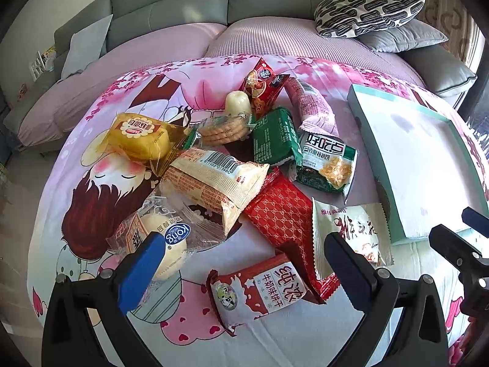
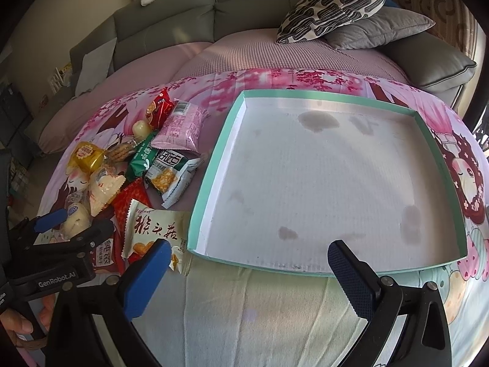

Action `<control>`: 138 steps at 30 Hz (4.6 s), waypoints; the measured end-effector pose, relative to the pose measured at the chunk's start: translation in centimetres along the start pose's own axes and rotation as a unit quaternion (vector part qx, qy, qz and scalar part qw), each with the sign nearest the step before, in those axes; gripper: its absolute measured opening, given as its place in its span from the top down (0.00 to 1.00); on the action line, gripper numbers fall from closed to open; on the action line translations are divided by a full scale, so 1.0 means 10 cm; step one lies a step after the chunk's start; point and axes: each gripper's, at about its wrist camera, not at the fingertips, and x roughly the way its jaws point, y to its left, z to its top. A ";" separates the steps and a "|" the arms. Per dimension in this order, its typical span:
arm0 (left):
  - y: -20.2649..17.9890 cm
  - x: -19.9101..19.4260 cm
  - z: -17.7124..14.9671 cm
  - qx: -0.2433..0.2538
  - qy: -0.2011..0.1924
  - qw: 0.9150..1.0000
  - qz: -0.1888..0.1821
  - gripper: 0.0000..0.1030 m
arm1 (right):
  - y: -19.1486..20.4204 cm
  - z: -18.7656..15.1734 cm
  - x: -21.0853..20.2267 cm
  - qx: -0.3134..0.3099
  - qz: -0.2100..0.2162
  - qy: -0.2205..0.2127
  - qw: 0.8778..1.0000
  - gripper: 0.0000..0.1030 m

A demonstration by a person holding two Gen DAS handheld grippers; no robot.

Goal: Organize snacks

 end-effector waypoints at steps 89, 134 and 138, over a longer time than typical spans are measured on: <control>1.14 0.09 -0.10 -0.123 0.046 0.991 -0.011 0.00 | 1.66 -0.22 0.48 -0.225 0.172 0.057 0.957 0.22; 0.94 -0.01 -0.05 -0.104 0.044 0.993 -0.029 0.47 | 1.60 -0.20 0.53 -0.185 0.180 0.080 0.963 0.39; 0.93 -0.05 -0.05 -0.109 0.044 0.993 -0.023 0.50 | 1.57 -0.19 0.47 -0.183 0.186 0.076 0.962 0.39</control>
